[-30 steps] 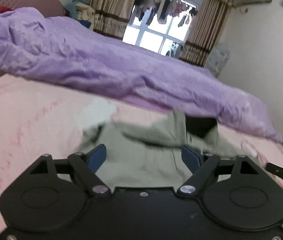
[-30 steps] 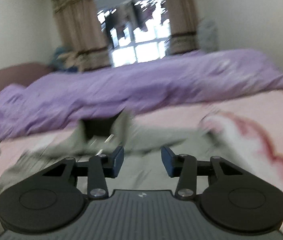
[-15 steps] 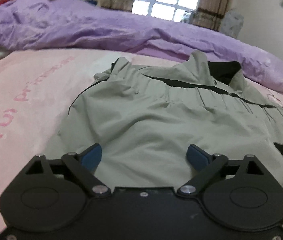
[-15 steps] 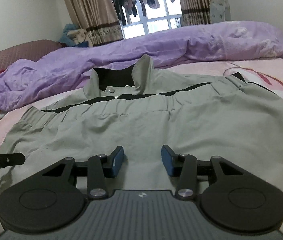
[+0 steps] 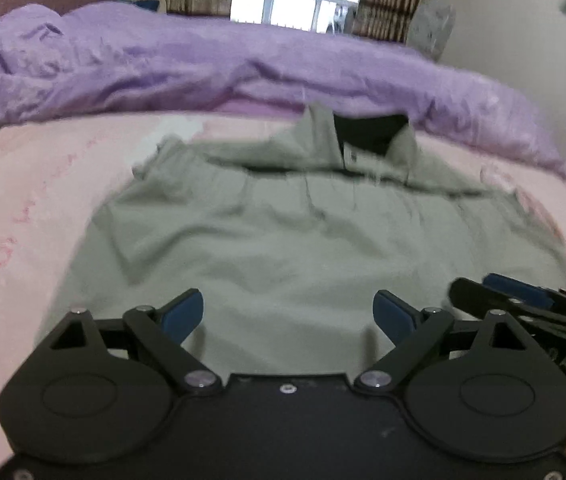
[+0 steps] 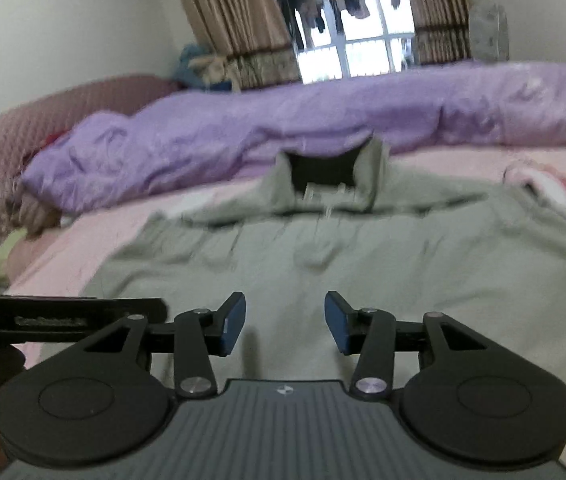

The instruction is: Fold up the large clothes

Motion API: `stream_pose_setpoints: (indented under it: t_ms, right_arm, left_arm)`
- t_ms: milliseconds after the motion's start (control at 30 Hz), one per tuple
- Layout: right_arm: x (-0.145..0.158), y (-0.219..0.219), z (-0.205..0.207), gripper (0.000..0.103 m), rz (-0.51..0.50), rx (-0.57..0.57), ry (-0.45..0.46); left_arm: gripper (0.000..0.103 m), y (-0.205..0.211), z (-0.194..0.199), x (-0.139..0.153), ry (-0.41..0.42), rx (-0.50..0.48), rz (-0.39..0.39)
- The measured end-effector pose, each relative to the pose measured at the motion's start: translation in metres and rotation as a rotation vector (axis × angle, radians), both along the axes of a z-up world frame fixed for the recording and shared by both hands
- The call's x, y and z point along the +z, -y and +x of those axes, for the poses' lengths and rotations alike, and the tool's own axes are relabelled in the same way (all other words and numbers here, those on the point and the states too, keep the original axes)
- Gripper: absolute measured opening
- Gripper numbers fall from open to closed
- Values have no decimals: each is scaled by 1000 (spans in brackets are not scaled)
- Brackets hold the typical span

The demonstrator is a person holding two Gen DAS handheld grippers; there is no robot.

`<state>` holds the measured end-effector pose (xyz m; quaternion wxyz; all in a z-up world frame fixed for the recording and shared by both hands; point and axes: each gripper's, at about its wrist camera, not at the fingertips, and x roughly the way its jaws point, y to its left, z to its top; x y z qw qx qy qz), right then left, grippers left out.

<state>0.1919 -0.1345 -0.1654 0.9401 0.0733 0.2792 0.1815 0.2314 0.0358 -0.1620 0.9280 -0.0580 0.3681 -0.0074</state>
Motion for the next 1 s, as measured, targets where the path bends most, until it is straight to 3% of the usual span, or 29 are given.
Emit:
stream_pose_setpoints:
  t_ms: [67, 200, 500, 667, 767, 900, 1000]
  right_arm:
    - [-14, -3, 2, 53, 11, -2, -43]
    - [-36, 0, 3, 54, 45, -5, -52]
    - [-27, 4, 6, 51, 9, 26, -57]
    - [2, 73, -3, 57, 117, -175, -49]
    - [11, 126, -31, 71, 201, -251, -47]
    - [0, 183, -69, 73, 207, -449, -87]
    - [-13, 212, -91, 73, 255, -515, -144]
  left_arm:
    - [94, 3, 5, -15, -65, 13, 17]
    - [95, 12, 3, -25, -57, 9, 91]
    - [98, 12, 2, -24, -69, 19, 103]
    - [98, -7, -12, -14, -91, 40, 72]
    - [98, -25, -22, -6, -76, 72, 59]
    - [98, -38, -26, 2, -57, 86, 91]
    - [98, -41, -26, 5, -62, 85, 128]
